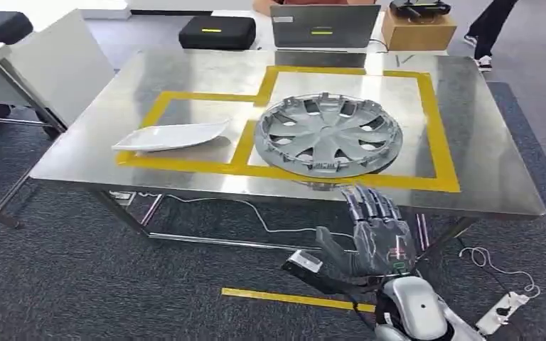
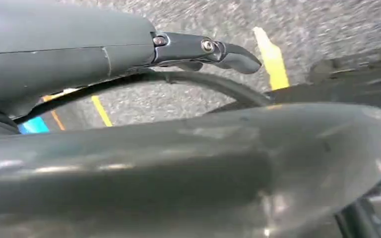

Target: Take the parts from the cabinet and place them on the table.

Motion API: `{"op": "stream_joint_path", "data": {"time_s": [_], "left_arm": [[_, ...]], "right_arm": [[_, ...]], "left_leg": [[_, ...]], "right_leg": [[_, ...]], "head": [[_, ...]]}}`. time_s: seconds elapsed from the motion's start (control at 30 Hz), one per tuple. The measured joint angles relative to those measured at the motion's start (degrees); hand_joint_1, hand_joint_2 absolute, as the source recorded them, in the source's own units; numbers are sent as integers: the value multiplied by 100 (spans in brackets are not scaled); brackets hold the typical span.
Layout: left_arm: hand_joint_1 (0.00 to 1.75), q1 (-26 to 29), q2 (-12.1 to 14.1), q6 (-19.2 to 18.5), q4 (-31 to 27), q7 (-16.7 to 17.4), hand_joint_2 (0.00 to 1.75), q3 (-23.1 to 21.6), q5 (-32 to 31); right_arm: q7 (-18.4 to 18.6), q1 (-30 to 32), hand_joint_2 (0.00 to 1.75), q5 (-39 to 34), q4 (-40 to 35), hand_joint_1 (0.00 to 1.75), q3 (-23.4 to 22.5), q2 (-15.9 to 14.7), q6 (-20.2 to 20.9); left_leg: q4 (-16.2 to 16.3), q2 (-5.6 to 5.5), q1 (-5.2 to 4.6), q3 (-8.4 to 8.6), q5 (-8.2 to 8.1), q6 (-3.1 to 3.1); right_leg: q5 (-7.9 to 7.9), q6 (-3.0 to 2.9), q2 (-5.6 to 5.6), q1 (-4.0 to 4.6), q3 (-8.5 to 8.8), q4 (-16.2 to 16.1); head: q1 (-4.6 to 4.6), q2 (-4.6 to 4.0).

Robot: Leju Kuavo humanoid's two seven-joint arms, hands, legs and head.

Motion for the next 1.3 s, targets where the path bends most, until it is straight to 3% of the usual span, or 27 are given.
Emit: {"op": "stream_joint_path", "data": {"time_s": [0.03, 0.1, 0.17, 0.2, 0.23, 0.37, 0.4, 0.43, 0.5, 0.53, 0.57, 0.6, 0.67, 0.7, 0.73, 0.77, 0.83, 0.87, 0.9, 0.93, 1.0, 1.03, 1.1, 1.17, 1.2, 1.23, 1.3], "left_arm": [[0, -2, -2, 0, 0, 13, 0, 7, 0], [0, -8, -2, 2, 0, 33, 0, 31, 0], [0, -11, 0, 9, 0, 41, 0, 42, 0], [0, -25, 2, 24, 0, 50, 0, 48, 0], [0, -38, 20, 44, 0, 72, 0, 61, 4], [0, -56, -37, 127, 0, 208, 0, 131, 15], [0, -73, -41, 127, 0, 227, 0, 142, 15], [0, -89, -28, 133, -2, 243, 0, 149, 15], [0, -91, -39, 133, -2, 245, 0, 162, 15], [0, -91, -39, 133, -2, 245, 0, 171, 15], [0, -90, -44, 133, -2, 245, 0, 177, 15], [0, -90, -48, 133, -2, 245, 0, 177, 15], [0, -97, -57, 133, -2, 247, 0, 181, 15], [0, -102, -57, 133, -4, 258, 0, 184, 17], [0, -95, -61, 133, -13, 284, 0, 186, 17], [0, -87, -66, 133, -22, 330, 0, 188, 17], [0, -85, -90, 140, -77, 429, 0, 201, 17], [0, -61, -94, 160, -105, 479, 0, 217, 15], [0, -58, -96, 175, -127, 501, 0, 223, 13], [0, -53, -112, 203, -162, 540, 0, 225, -4], [0, -45, -116, 212, -223, 573, 0, 227, -42], [0, -45, -118, 223, -258, 581, 0, 227, -53], [0, -47, -114, 262, -321, 634, 0, 227, -96], [0, -44, -107, 313, -385, 684, 0, 227, -118], [0, -46, -98, 323, -413, 704, 0, 227, -122], [0, -54, -85, 330, -446, 734, 0, 227, -122], [0, -82, -85, 374, -472, 791, 0, 240, -118]], "right_arm": [[0, 36, 0, -11, 42, 0, -13, 2, 7], [2, 86, 0, -18, 114, 0, -44, 4, 9], [2, 108, 0, -85, 177, 0, -92, 20, 17], [2, 146, 0, -156, 204, 0, -138, 44, 44], [9, 200, 0, -239, 239, 0, -195, 70, 64], [-135, 493, 0, -915, 624, 0, -534, 227, 92], [-191, 568, 0, -1028, 750, 0, -632, 256, 72], [-241, 634, 0, -1095, 857, 0, -717, 295, 46], [-262, 725, 0, -1150, 1003, 0, -807, 308, 26], [-275, 767, 0, -1154, 1066, 0, -848, 321, 24], [-278, 793, 0, -1159, 1123, 0, -881, 339, 26], [-278, 805, 0, -1172, 1178, 0, -903, 350, 26], [-274, 811, 0, -1217, 1237, 0, -933, 371, 54], [-226, 808, 0, -1319, 1272, 0, -970, 404, 115], [-166, 807, 0, -1448, 1325, 0, -1012, 435, 164], [-138, 826, 0, -1622, 1440, 0, -1069, 466, 143], [-208, 885, 0, -2067, 1986, 0, -1194, 540, -48], [-277, 922, 0, -2368, 2366, 0, -1266, 612, -186], [-355, 916, 0, -2572, 2662, 0, -1323, 669, -302], [-512, 905, 0, -2959, 3206, 0, -1474, 732, -429], [-847, 903, 0, -3553, 4142, 0, -1795, 866, -553], [-1019, 889, 0, -3857, 4594, 0, -1962, 918, -533], [-1161, 890, 0, -4490, 5431, 0, -2351, 1040, -303], [-1152, 914, 0, -4910, 6032, 0, -2720, 1130, -21], [-1112, 929, 0, -5069, 6346, 0, -2938, 1180, 105], [-1024, 947, 0, -5177, 6562, 0, -3105, 1235, 192], [-876, 944, 0, -5305, 6868, 0, -3340, 1305, 293]], "left_leg": [[286, -1, -1, -22, -58, 7], [129, -5, -10, 250, 234, 62], [-845, -12, -64, 910, 578, 192], [-1377, -20, -111, 1254, 522, 267], [-1692, -15, -117, 1428, 452, 311], [-1830, -20, -107, 1325, 642, 333], [-1836, -1, -94, 1262, 716, 361], [-1834, 1, -89, 1154, 787, 401], [-1824, 2, -90, 991, 913, 394], [-1814, 8, -89, 887, 986, 385], [-1803, 11, -86, 800, 1048, 371], [-1785, 20, -82, 703, 1107, 356], [-1702, 24, -63, 496, 1207, 309], [-1631, 20, -62, 440, 1241, 275], [-1544, 15, -82, 358, 1258, 253], [-1520, 17, -78, 327, 1313, 211], [-1532, 12, -47, 321, 1408, 157], [-1530, -7, -46, 302, 1446, 118], [-1479, -17, -23, 270, 1301, 97], [-1236, -16, -22, 207, 876, 67], [-337, -15, -10, 48, 137, 21], [58, -16, -5, 4, -18, 13], [266, -16, -4, 146, 193, 22], [-472, -18, -11, 720, 566, 77], [-1022, -29, -17, 1087, 620, 120], [-1500, -53, -43, 1379, 497, 160], [-1754, -49, -67, 1463, 454, 177]], "right_leg": [[66, -5, -6, 17, -81, 16], [169, -9, -7, 57, -267, 54], [254, -1, 10, 77, -419, 103], [294, 9, 9, 74, -454, 116], [328, 44, 5, 98, -484, 124], [470, 181, -30, 77, -532, 106], [240, 207, 15, 59, -622, 221], [-146, 243, 35, 40, -780, 540], [-699, 292, 38, 9, -980, 1369], [-806, 322, 37, -1, -1053, 1777], [-707, 344, 36, -19, -1022, 1923], [-480, 364, 35, -38, -873, 1832], [-90, 390, 32, -76, -281, 1060], [-134, 405, 31, -92, 109, 530], [-332, 398, 37, -78, 509, -19], [-407, 290, 50, -60, 499, -106], [-368, 235, 41, -22, 411, -61], [-303, 155, 14, -36, 370, -85], [-260, 108, -15, -48, 328, -82], [-188, 45, -20, -44, 256, -81], [-65, 25, -42, -27, 106, -71], [-8, 23, -53, -17, 90, -60], [102, 30, -74, -1, -101, -13], [181, 51, -73, 5, -271, 43], [217, 61, -69, 4, -320, 67], [246, 86, -65, 22, -371, 89], [359, 158, -60, 9, -431, 87]], "head": [[2, 0], [2, 0], [0, 0], [-2, 0], [0, 0], [7, 0], [11, 0], [37, 0], [28, 0], [41, 0], [35, 0], [37, 0], [35, 0], [35, 0], [48, 0], [24, 0], [30, 0], [33, 0], [35, 0], [8, 0], [-2, 0], [0, 0], [0, 0], [0, 0], [-5, 0], [-4, 0], [4, 0]]}}
